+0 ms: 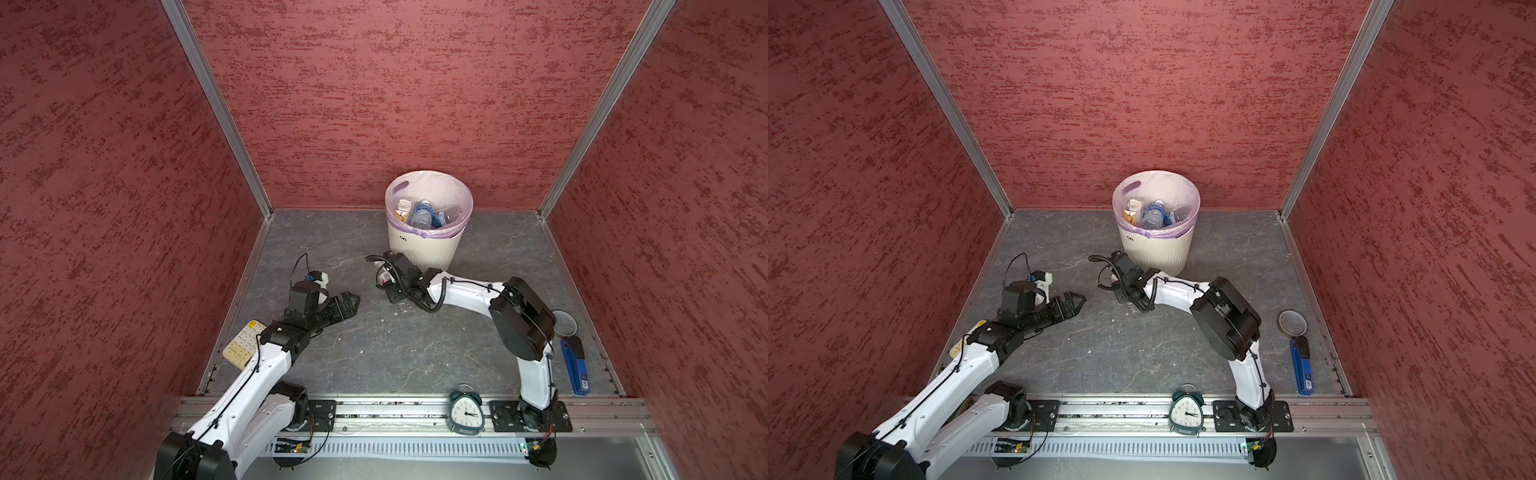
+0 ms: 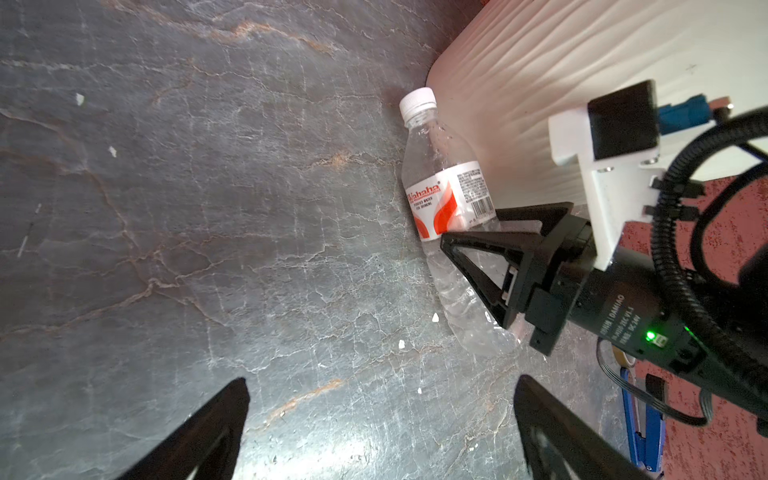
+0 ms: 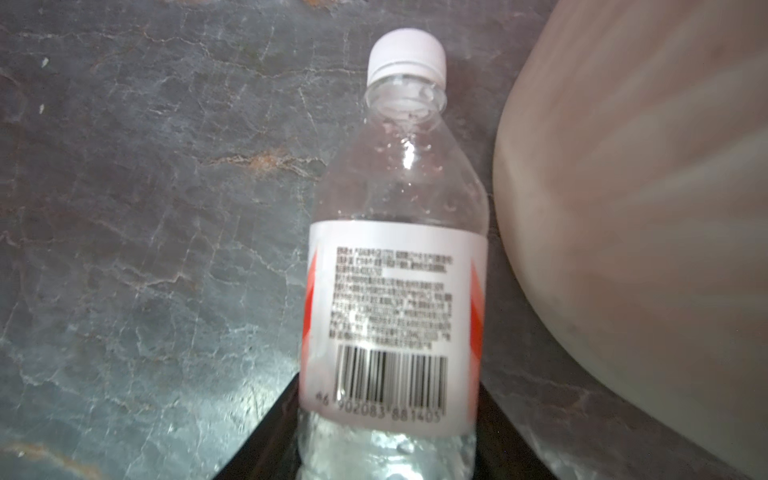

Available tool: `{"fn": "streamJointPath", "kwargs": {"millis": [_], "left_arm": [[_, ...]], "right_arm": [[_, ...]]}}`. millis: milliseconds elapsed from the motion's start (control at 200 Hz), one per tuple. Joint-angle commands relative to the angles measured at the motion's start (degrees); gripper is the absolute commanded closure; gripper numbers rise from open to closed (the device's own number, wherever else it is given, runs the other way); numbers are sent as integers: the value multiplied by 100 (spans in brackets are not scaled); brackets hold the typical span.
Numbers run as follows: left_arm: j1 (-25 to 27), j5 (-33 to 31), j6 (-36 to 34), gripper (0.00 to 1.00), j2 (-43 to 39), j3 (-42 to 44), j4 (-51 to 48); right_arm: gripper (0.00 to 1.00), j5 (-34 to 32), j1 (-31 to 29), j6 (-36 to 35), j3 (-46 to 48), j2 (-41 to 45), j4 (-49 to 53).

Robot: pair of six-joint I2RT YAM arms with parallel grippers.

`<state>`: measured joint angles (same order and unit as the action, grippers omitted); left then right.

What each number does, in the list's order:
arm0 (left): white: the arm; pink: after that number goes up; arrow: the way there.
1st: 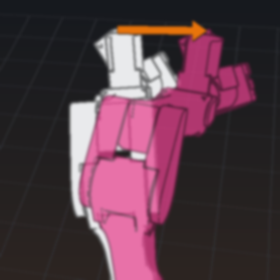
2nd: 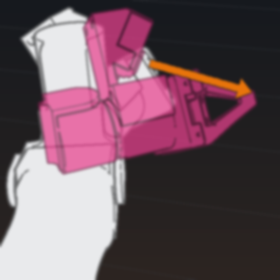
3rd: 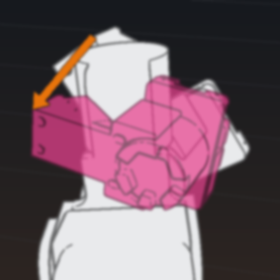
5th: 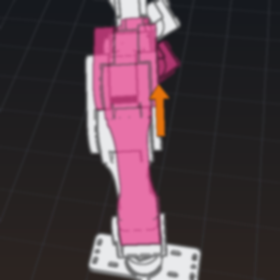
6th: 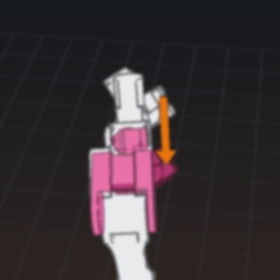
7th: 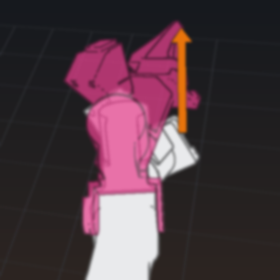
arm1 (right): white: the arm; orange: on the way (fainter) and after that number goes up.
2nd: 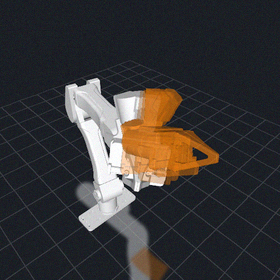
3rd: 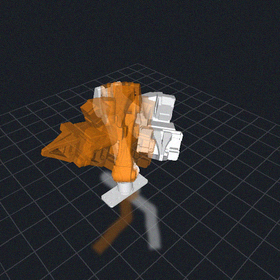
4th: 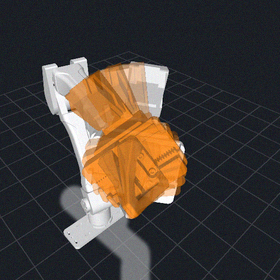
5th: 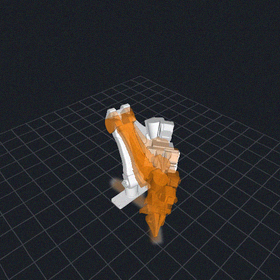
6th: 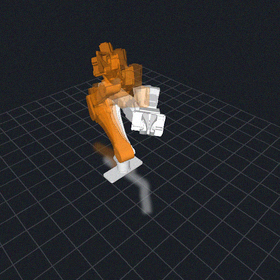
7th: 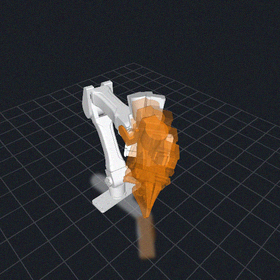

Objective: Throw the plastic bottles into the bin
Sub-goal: 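Align the right gripper over the red-and-white-label bottle beside the bin, then close the right gripper on the red-label bottle and lift it, then carry the red-label bottle over the bin and open the right gripper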

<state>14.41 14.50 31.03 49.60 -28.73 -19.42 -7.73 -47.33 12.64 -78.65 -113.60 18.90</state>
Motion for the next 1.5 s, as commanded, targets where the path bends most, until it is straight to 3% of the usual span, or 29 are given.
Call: {"fn": "streamJointPath", "kwargs": {"millis": [0, 416, 992, 1493], "left_arm": [[-44, 9, -113, 0, 28, -162, 15], [75, 132, -192, 0, 349, -395, 232], [1402, -456, -456, 0, 1140, -904, 841], [1965, -573, -770, 0, 1482, -1126, 1140]], "right_arm": [[45, -222, -166, 36, 196, 538, -114], [44, -900, -727, -8, 1619, 2147, -749], [43, -1827, -1113, 10, 3774, 5231, -1849], [43, -2566, -1173, 207, 4455, 6931, -2005]]}}
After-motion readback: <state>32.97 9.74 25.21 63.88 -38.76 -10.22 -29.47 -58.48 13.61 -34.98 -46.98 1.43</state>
